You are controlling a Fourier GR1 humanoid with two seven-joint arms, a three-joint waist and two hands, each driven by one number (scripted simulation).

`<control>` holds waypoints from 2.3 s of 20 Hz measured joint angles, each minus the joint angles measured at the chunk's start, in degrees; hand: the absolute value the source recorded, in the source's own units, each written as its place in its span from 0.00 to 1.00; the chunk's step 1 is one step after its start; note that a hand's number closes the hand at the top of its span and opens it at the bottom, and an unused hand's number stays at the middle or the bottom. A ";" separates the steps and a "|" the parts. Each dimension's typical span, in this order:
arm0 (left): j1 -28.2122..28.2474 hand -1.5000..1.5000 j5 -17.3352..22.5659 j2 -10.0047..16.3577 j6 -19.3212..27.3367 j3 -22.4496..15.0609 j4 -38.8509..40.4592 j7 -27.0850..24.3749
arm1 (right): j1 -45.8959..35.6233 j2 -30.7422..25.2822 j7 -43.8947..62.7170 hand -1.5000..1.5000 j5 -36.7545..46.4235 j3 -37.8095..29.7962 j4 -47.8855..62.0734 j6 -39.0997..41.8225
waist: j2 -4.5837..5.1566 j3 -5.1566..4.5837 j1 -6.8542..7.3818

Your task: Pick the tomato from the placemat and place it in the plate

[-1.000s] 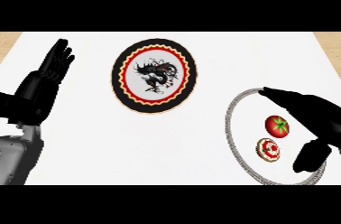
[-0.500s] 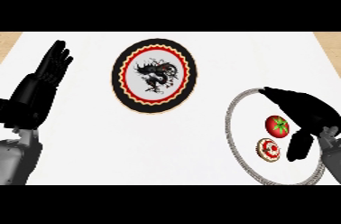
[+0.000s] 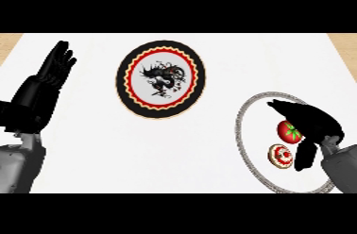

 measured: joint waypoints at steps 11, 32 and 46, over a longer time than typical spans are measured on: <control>1.06 0.50 -1.55 -1.95 -2.49 1.92 -1.15 0.23 | -0.32 4.28 -7.04 1.00 9.40 -2.53 8.91 -3.24 | -0.13 -0.14 0.04; 0.37 0.50 -2.90 -2.81 -3.56 3.81 0.23 -0.01 | 5.32 6.39 4.02 1.00 15.47 -16.42 -1.17 -22.94 | -0.20 -0.08 -0.60; 0.42 0.50 -2.99 -3.59 -4.08 3.85 -1.74 1.97 | -4.88 19.25 7.34 1.00 6.75 -13.19 -21.54 -20.90 | -0.14 -0.04 0.03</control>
